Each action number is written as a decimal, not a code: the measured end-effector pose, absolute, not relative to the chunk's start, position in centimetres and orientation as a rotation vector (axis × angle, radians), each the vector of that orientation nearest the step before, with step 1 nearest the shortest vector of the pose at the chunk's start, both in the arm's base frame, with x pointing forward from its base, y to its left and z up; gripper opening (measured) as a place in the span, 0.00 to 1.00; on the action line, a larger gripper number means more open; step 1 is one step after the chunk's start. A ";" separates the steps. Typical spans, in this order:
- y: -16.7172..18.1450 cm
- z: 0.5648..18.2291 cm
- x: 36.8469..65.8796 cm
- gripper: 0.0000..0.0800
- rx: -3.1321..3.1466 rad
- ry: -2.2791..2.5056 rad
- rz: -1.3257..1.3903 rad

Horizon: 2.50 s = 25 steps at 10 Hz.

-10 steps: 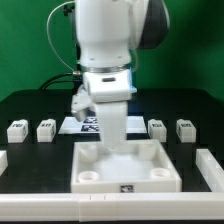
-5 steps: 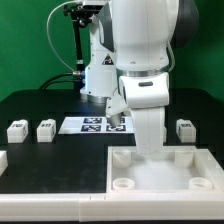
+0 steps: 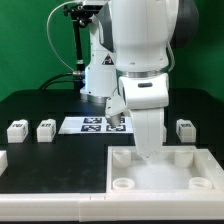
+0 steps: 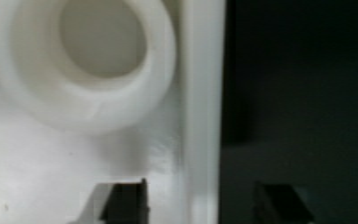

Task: Assemble one leg

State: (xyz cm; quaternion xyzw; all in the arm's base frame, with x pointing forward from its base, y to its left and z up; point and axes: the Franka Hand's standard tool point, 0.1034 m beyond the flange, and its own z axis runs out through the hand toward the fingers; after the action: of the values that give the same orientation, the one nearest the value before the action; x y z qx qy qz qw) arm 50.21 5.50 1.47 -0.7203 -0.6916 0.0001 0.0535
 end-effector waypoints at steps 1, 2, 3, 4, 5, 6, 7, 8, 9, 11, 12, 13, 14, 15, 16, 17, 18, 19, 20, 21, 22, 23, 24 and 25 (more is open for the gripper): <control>5.5 1.5 50.2 0.54 -2.189 -2.101 0.001; 5.5 1.5 50.2 0.70 -2.189 -2.101 0.001; 5.5 1.4 50.2 0.79 -2.189 -2.101 0.001; 5.5 1.4 50.2 0.81 -2.189 -2.101 0.001; 5.5 1.4 50.2 0.81 -2.189 -2.100 0.001; 5.5 1.4 50.2 0.81 -2.189 -2.100 0.001; 5.5 1.6 50.2 0.81 -2.204 -2.087 0.001; 5.6 2.9 50.1 0.81 -2.251 -2.052 0.002; 5.9 4.8 49.9 0.81 -2.330 -1.979 0.017; 7.9 6.6 49.0 0.81 -2.498 -1.790 0.017; 9.2 6.9 48.0 0.81 -2.640 -1.578 0.024; 10.5 7.1 47.1 0.81 -2.744 -1.393 0.036; 12.2 7.4 46.8 0.81 -2.876 -1.079 0.041; 13.4 7.5 46.5 0.81 -2.961 -0.759 0.051; 13.4 7.4 46.5 0.81 -2.972 -0.697 0.056; 13.5 7.4 46.4 0.81 -3.006 -0.491 0.066; 13.7 7.4 46.4 0.81 -3.020 -0.362 0.074; 14.1 7.2 46.2 0.81 -3.032 -0.239 0.087; 15.7 6.5 45.4 0.81 -3.042 0.003 0.118; 17.2 5.9 44.8 0.81 -3.040 0.073 0.121; 17.0 6.0 44.7 0.81 -3.040 0.038 0.142; 17.0 5.9 44.6 0.81 -3.040 0.038 0.154; 16.7 5.9 44.0 0.81 -3.044 0.017 0.288; 16.8 5.8 44.2 0.81 -3.033 0.008 0.408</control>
Offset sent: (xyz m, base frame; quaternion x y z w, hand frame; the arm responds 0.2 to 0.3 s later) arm 0.0000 0.0000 0.0000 0.0000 0.0000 0.0000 1.0000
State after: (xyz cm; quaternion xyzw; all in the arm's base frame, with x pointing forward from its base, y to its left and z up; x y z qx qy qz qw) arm 44.19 16.76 5.81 -0.9903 0.0025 0.1331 0.0407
